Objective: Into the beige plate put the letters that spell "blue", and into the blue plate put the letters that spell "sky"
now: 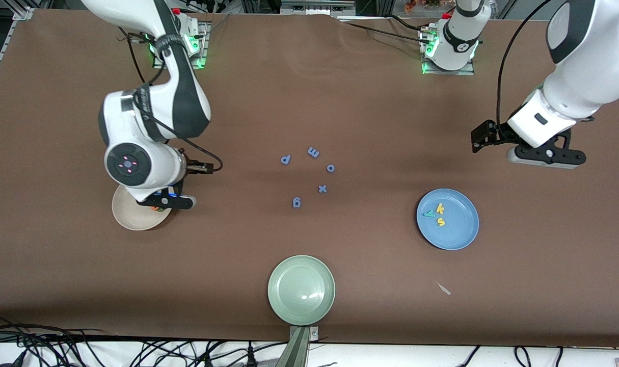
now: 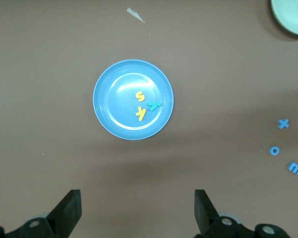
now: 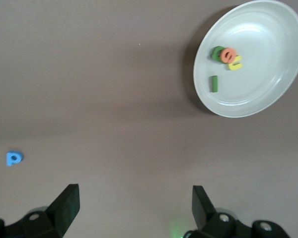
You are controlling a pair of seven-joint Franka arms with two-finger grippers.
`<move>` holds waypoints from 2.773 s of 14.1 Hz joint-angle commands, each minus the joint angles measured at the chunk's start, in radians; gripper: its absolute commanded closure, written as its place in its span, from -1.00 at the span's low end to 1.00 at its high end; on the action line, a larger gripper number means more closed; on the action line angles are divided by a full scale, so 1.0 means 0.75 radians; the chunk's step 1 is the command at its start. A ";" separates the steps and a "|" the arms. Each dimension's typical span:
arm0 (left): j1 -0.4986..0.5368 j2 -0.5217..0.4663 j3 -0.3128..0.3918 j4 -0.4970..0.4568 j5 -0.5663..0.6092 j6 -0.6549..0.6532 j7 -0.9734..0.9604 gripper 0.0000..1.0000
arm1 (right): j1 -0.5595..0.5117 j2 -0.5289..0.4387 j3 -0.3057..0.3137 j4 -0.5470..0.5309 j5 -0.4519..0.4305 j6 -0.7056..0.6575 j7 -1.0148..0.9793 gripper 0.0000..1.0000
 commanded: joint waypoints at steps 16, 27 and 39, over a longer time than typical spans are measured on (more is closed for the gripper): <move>0.054 0.020 0.021 0.055 -0.015 0.028 0.051 -1.00 | -0.923 -0.513 0.634 -0.055 -0.289 -0.006 -0.323 -1.00; 0.044 0.020 0.017 0.064 -0.015 0.026 0.038 -1.00 | -0.988 -0.661 0.644 -0.339 -0.297 0.137 -0.334 -1.00; 0.044 0.020 0.015 0.064 -0.015 0.024 0.036 -1.00 | -0.990 -0.618 0.640 -0.331 -0.291 0.167 -0.340 -1.00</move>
